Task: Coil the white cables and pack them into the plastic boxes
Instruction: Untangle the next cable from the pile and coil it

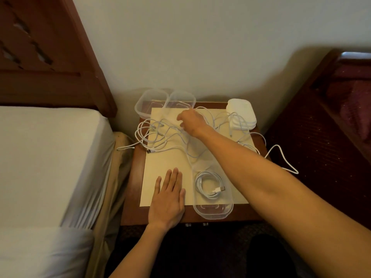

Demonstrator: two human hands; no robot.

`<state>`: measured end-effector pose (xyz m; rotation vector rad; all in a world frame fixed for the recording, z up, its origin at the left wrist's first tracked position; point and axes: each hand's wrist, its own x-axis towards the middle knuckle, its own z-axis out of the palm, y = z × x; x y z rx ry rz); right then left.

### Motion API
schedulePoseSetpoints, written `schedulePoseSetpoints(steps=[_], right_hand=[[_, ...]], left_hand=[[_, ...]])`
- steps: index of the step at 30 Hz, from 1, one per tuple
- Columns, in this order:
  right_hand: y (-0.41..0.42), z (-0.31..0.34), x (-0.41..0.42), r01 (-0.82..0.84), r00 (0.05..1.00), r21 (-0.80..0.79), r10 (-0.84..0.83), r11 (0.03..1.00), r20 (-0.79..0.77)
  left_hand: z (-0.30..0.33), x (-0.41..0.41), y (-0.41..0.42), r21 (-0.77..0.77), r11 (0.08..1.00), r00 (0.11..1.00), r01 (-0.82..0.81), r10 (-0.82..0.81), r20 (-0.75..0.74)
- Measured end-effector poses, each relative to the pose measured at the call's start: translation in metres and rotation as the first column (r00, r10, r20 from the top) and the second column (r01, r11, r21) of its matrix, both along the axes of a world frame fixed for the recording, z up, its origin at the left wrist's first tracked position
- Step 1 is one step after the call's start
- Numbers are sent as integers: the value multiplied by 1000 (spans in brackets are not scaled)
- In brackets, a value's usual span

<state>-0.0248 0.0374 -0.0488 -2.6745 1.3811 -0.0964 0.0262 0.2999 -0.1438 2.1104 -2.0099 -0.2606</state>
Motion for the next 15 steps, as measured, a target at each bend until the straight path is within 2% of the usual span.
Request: schedulePoseSetpoints(steps=[6, 11, 13, 15], right_hand=[[-4, -11, 6, 23, 1000, 3, -23, 1000, 17], [0, -15, 2, 25, 994, 7, -25, 1000, 106], [6, -9, -5, 25, 978, -19, -21, 999, 206], [17, -2, -15, 83, 918, 15, -83, 996, 387]], left_hand=[[-4, 0, 0, -7, 1000, 1000, -7, 7, -7], [-3, 0, -1, -1, 1000, 1000, -8, 7, -13], [-3, 0, 0, -9, 1000, 1000, -11, 11, -15], [-4, 0, -1, -6, 1000, 1000, -12, 12, -15]])
